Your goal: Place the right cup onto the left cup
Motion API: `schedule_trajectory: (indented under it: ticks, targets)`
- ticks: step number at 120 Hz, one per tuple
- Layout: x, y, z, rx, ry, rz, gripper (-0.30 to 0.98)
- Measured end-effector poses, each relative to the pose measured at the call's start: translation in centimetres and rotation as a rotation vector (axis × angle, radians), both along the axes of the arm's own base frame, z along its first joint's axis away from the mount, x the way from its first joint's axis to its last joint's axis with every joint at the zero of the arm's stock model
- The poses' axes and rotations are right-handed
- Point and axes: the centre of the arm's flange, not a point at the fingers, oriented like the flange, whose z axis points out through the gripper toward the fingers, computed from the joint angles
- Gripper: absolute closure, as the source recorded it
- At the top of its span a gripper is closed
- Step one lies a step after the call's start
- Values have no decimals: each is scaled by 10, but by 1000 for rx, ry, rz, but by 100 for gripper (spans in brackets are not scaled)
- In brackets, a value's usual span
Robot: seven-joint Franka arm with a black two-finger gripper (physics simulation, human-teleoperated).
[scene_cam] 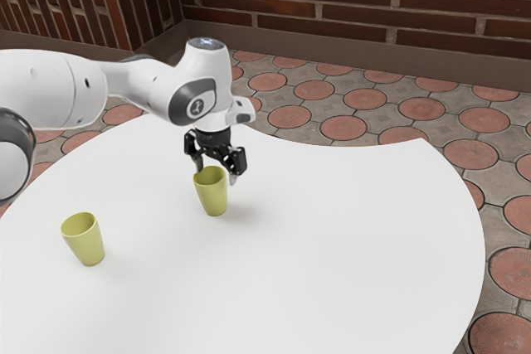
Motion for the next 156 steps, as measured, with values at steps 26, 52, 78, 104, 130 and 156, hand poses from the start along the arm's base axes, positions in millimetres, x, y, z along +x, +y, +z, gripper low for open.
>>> schedule_trajectory:
  ticks: [26,52,78,104,130,156]
  targets:
    - [4,-2,-17,-8,-7,-3,0]
    - [8,-4,-33,-14,-13,-7,0]
    - [10,-4,-47,-21,-14,-8,10]
    - [11,-4,-51,-24,-19,-8,37]
    - [11,-3,-55,-25,-17,-7,60]
    - [11,-3,-54,-23,-17,-11,73]
